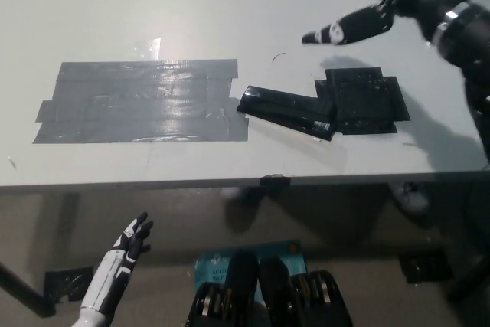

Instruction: A person hands a stapler to the robot and the robot grabs it with its right hand and places it on the desk infront of it

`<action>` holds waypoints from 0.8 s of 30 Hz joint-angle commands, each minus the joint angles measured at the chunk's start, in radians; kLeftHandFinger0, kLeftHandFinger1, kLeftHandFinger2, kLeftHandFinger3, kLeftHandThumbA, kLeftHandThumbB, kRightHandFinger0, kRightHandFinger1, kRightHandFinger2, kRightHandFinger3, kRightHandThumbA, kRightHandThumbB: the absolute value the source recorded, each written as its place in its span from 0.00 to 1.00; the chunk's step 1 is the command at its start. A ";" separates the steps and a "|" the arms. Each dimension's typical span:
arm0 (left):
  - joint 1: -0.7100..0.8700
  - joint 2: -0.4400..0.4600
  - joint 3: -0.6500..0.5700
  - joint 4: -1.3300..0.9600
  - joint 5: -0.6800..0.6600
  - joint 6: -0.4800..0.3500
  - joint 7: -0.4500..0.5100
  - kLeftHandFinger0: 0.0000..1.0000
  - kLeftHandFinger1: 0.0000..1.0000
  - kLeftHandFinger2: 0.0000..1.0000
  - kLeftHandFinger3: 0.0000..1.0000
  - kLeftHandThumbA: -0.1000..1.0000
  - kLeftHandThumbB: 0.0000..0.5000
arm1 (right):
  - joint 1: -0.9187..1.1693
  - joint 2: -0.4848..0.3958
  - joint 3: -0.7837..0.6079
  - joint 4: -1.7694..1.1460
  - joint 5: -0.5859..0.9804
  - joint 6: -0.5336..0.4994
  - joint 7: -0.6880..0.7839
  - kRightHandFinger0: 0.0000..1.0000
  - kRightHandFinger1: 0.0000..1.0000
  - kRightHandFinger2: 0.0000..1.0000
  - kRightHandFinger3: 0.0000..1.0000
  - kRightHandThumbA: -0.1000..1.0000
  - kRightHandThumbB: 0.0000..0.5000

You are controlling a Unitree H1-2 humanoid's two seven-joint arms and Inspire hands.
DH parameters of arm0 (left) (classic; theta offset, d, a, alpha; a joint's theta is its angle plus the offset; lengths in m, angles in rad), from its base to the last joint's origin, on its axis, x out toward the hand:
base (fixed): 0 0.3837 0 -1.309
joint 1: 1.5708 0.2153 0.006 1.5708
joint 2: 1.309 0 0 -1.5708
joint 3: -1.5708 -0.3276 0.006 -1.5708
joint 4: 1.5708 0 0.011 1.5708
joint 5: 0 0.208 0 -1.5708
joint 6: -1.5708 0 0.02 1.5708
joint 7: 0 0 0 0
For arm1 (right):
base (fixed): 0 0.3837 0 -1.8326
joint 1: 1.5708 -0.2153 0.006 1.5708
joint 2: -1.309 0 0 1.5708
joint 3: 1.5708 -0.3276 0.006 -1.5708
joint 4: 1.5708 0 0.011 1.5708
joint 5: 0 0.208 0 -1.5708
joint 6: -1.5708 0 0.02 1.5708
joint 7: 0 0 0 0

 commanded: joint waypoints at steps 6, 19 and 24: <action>0.022 -0.001 -0.005 -0.007 -0.009 -0.050 -0.010 0.95 1.00 1.00 1.00 1.00 1.00 | 0.438 0.059 -0.308 -0.835 0.402 0.181 -0.139 1.00 1.00 1.00 1.00 1.00 0.80; 0.103 -0.008 -0.016 0.004 -0.004 -0.060 -0.011 0.96 1.00 1.00 1.00 1.00 1.00 | 1.142 0.334 -0.199 -0.566 0.392 -0.255 -0.176 1.00 1.00 1.00 1.00 1.00 0.49; 0.110 -0.011 -0.036 0.012 0.017 -0.071 -0.013 0.93 1.00 1.00 1.00 1.00 1.00 | 1.195 0.371 -0.214 -0.329 0.328 -0.328 -0.199 1.00 1.00 1.00 1.00 1.00 0.57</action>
